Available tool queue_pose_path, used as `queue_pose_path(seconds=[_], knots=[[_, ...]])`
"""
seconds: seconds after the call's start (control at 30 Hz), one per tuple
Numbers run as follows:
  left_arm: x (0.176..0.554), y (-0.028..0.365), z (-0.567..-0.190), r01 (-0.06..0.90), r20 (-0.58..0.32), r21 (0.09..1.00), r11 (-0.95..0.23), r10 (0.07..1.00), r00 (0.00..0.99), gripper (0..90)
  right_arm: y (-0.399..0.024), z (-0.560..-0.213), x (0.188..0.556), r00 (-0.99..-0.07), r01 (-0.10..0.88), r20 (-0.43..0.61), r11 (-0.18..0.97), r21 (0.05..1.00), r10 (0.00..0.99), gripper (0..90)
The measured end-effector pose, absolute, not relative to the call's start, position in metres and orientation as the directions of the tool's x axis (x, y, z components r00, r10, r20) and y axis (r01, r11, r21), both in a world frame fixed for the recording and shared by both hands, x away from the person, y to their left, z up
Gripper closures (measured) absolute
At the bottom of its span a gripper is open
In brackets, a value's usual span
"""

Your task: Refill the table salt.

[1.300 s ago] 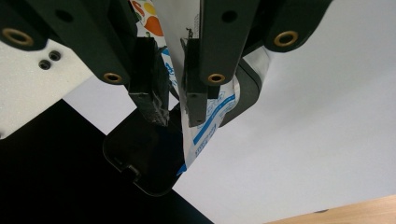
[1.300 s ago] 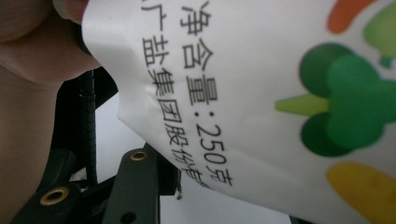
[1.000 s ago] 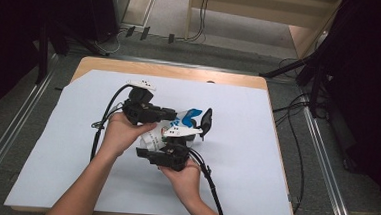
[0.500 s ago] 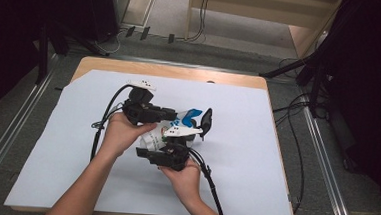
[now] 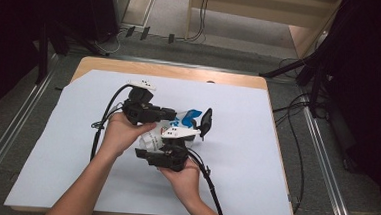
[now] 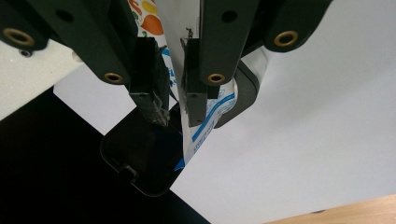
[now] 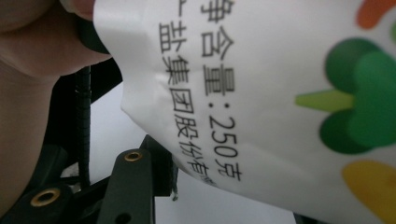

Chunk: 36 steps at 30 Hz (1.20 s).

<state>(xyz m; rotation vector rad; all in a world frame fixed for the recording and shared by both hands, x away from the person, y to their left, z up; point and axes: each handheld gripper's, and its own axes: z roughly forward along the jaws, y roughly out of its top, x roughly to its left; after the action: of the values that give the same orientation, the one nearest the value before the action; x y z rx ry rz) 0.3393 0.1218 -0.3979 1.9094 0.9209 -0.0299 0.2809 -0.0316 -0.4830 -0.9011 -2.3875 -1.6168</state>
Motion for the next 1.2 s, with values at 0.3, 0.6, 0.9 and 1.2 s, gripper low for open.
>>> queue_pose_path(seconds=[0.3, 0.6, 0.9, 1.2], knots=[[0.3385, 0.121, -0.3973, 0.604, -0.387, 0.761, -0.237, 0.582, 0.715, 80.9, -0.032, -0.4828, 0.2814, -0.815, 0.534, 0.412, 0.254, 0.806, 0.407, 59.0], [0.3377, 0.1205, -0.3963, 0.595, -0.38, 0.767, -0.239, 0.578, 0.722, 80.5, -0.033, -0.4822, 0.2807, -0.803, 0.556, 0.449, 0.225, 0.8, 0.392, 59.9], [0.3374, 0.1194, -0.3966, 0.592, -0.376, 0.769, -0.243, 0.576, 0.726, 80.0, -0.0333, -0.4829, 0.2817, -0.802, 0.559, 0.451, 0.225, 0.798, 0.392, 60.1], [0.3374, 0.1193, -0.3967, 0.591, -0.375, 0.768, -0.247, 0.574, 0.728, 79.8, -0.0331, -0.4831, 0.2817, -0.804, 0.556, 0.446, 0.231, 0.798, 0.393, 60.1]])
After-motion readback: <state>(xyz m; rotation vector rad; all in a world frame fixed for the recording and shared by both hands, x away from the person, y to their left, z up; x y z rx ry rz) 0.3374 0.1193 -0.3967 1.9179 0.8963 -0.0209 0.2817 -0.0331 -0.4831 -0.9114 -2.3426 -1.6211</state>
